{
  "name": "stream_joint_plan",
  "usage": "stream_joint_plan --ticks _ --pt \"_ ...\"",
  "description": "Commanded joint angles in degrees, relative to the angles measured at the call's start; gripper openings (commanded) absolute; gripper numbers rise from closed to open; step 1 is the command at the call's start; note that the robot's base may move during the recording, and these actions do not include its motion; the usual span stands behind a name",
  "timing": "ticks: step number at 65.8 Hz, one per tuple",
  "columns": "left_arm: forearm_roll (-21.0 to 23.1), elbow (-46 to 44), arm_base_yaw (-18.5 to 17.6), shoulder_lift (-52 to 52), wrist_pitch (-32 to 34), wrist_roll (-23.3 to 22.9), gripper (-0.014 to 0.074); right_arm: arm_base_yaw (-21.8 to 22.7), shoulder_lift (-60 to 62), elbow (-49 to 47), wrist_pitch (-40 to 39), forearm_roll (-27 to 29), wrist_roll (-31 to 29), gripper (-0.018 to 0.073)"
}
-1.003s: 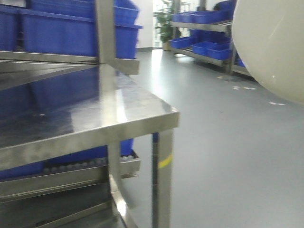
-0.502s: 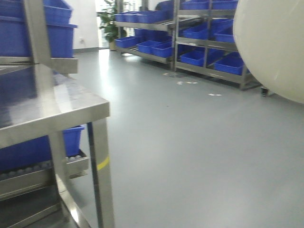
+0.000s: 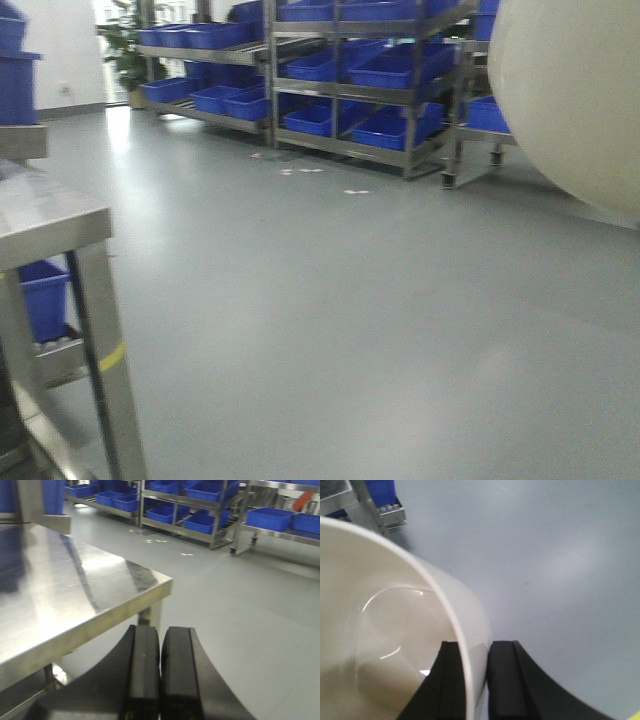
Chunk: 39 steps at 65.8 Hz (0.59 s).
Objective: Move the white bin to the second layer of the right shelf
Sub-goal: 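Drive the base away from the table holding the bin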
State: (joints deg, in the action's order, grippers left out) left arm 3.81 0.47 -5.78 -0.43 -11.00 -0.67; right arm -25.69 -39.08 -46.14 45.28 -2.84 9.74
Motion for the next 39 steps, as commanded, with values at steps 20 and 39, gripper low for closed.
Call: stream_joint_plan --ticks 20,39 --pt "0.1 1.6 -0.2 -1.2 5.1 -0.6 0.0085 0.1 0.3 -1.7 -5.0 -0.6 -0.1 0.0057" --pt "0.1 1.6 -0.2 -1.2 5.1 -0.6 0.0085 0.1 0.3 -1.7 -5.0 -0.6 -0.1 0.0057"
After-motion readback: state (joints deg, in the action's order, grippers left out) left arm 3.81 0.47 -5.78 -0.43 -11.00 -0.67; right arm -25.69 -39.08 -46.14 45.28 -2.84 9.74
